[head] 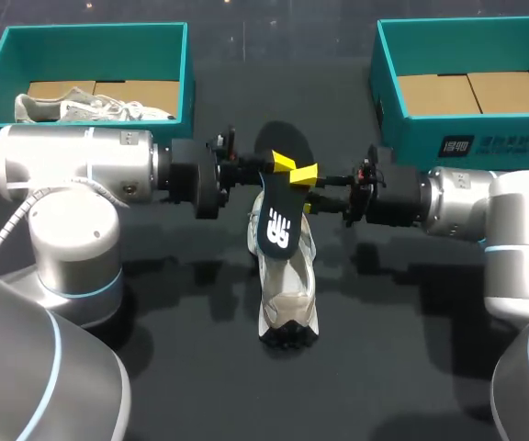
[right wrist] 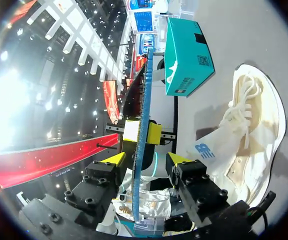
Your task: Take the shoe out of the shoebox, open the shoe tongue, remove and reinsert the insole, then place the shoe into the shoebox
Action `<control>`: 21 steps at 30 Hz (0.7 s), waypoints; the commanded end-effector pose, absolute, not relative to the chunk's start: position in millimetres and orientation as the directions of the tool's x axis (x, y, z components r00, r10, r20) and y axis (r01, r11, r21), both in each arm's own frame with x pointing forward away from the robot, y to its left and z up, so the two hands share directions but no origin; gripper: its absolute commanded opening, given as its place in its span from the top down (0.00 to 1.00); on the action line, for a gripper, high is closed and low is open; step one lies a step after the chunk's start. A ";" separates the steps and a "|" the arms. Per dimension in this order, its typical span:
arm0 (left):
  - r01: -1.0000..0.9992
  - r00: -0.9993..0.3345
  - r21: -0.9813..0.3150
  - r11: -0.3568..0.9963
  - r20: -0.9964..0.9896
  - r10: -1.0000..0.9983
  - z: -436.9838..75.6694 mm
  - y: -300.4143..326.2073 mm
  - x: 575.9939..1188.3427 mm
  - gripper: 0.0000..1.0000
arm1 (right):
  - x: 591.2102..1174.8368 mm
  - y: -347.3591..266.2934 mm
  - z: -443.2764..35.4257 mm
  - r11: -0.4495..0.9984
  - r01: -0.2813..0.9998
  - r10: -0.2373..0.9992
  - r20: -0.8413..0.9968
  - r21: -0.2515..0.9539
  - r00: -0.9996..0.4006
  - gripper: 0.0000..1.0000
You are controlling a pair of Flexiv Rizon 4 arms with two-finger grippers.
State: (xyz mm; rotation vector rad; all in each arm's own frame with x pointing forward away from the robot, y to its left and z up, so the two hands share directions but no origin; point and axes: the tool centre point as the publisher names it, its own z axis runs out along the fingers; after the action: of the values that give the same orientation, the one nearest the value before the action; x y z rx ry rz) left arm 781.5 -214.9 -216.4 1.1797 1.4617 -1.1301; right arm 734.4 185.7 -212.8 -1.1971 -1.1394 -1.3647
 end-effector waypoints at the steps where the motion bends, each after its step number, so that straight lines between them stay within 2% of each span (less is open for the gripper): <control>1: 0.987 -0.113 -0.093 0.129 -0.981 0.157 -211.3 -205.6 771.3 1.00 | 717.1 147.6 -209.8 -0.033 0.989 -0.013 0.990 0.143 -0.143 0.00; 14: 0.986 -0.078 -0.049 0.161 -0.980 0.181 -199.4 -196.5 735.3 1.00 | 716.5 141.2 -213.4 -0.029 0.990 -0.025 0.990 0.136 -0.137 0.00; 16: 0.987 -0.088 -0.060 0.148 -0.978 0.189 -197.2 -196.3 728.6 1.00 | 711.1 130.7 -214.5 0.019 0.970 -0.060 0.969 0.243 -0.241 0.00; 18: 0.985 -0.096 -0.059 0.164 -0.969 0.226 -194.6 -196.9 719.6 1.00 | 703.3 126.3 -211.7 0.138 0.916 0.031 0.923 0.376 -0.383 0.00; 20: 0.984 -0.095 -0.048 0.172 -0.956 0.277 -190.7 -195.3 708.0 1.00 | 695.2 127.5 -221.4 0.292 0.892 0.184 0.895 0.345 -0.406 0.00; 21: 0.984 -0.095 -0.048 0.172 -0.956 0.277 -190.7 -195.3 708.0 1.00 | 695.2 127.5 -221.4 0.292 0.892 0.184 0.895 0.345 -0.406 0.00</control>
State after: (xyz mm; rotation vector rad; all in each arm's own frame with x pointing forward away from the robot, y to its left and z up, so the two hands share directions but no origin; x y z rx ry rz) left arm 722.5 -200.6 -201.6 1.2398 1.4962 -1.0290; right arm 698.1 134.0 -224.8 -1.0267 -1.4504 -1.3649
